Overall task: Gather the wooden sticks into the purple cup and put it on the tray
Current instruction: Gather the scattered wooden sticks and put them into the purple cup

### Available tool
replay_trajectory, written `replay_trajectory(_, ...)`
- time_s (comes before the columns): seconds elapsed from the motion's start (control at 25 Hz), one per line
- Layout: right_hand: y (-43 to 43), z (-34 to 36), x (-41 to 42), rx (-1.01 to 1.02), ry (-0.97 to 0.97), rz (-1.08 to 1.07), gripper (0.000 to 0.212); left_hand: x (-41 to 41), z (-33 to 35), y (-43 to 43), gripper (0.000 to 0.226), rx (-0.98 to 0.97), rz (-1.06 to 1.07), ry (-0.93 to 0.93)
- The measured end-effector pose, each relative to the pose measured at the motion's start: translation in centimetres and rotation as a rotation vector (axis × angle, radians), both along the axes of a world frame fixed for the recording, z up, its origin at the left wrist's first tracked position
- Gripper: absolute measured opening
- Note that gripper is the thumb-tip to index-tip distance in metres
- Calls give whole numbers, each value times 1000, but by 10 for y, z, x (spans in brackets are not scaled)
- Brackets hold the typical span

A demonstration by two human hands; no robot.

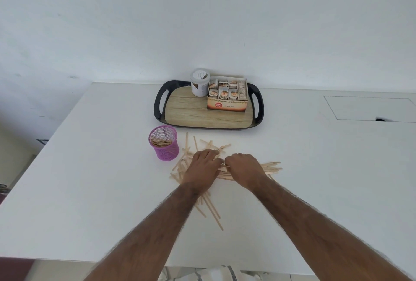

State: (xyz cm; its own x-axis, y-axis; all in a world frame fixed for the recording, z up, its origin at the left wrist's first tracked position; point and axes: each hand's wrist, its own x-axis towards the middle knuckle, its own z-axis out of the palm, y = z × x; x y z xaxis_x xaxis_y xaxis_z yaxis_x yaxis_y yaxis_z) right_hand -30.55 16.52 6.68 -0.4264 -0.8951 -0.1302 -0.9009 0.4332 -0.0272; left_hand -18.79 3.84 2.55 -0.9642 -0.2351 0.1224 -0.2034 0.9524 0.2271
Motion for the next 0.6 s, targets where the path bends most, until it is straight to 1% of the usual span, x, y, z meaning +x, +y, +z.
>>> replay_trajectory(0.16, 2, 4, -11, -43, -67, 27, 15, -5, -3, 0, 16, -31, -20, 45)
replay_trajectory(0.24, 3, 4, -13, -60, -84, 36, 16, -8, -4, 2, 13, -42, -29, 58)
replay_trajectory(0.44, 5, 2, -10, -53, -125, 44, 18, -9, -4, 5, 21, -34, -14, 32)
replay_trajectory(0.52, 6, -1, -9, -41, -126, 50, 20, -9, -2, 5, 21, -28, -12, 9)
replay_trajectory(0.6, 6, -4, -9, -3, -71, 77, 19, -8, -2, 2, 16, -20, -16, -10)
